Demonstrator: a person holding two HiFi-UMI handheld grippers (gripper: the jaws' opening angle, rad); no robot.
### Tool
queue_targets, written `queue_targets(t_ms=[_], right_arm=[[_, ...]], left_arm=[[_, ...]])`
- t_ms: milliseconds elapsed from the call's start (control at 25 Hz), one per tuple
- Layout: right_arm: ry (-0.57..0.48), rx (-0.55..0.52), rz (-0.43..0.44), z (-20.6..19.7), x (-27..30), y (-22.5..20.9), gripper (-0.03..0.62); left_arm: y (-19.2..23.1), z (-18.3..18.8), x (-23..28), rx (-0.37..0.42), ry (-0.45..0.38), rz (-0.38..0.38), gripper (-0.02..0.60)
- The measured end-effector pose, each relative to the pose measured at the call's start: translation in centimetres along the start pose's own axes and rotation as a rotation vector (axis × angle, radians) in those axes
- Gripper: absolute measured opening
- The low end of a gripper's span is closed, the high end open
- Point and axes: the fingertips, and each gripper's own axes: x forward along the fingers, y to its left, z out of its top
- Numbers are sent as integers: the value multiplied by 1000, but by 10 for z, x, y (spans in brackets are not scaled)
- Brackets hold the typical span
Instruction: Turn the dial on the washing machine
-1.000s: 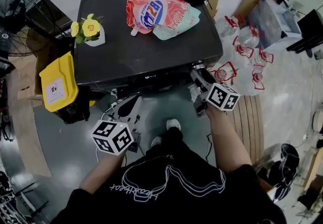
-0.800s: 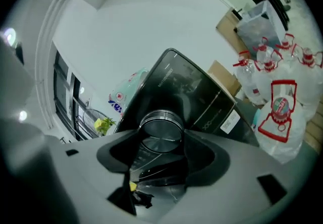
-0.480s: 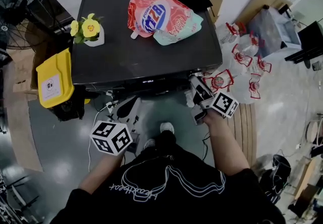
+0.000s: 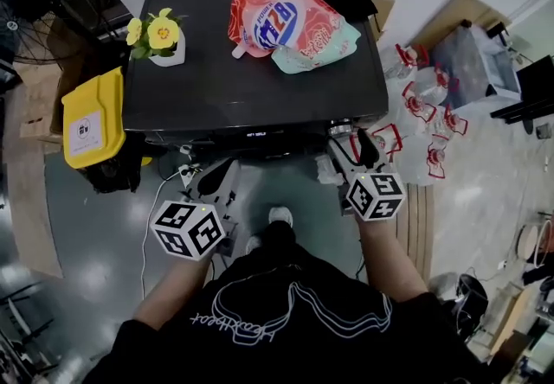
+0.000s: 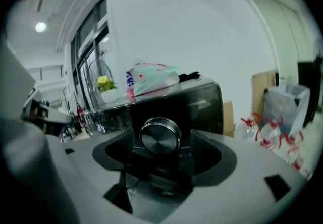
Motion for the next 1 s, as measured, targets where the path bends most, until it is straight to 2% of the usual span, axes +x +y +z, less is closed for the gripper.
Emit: queue_targets(t_ms=[120, 200, 520, 680, 800, 1000], right_arm=[[13, -285, -69, 5, -2, 8, 362], [19, -418, -120, 6, -2, 12, 351], [86, -771, -256, -6, 10, 18, 338], [91, -857, -308, -8, 15, 14, 307], [85, -863, -331, -8, 15, 12, 284], [101, -878, -343, -9, 15, 12, 284]], left_arm=[[2, -4, -7, 0, 10, 3, 5], [5, -7, -15, 8, 22, 8, 5], [22, -17, -42, 24, 56, 47, 5], [29, -19, -47, 27, 59, 59, 5], [29, -19, -49, 35, 61, 61, 5], [26, -15, -51, 48, 61, 52, 5]])
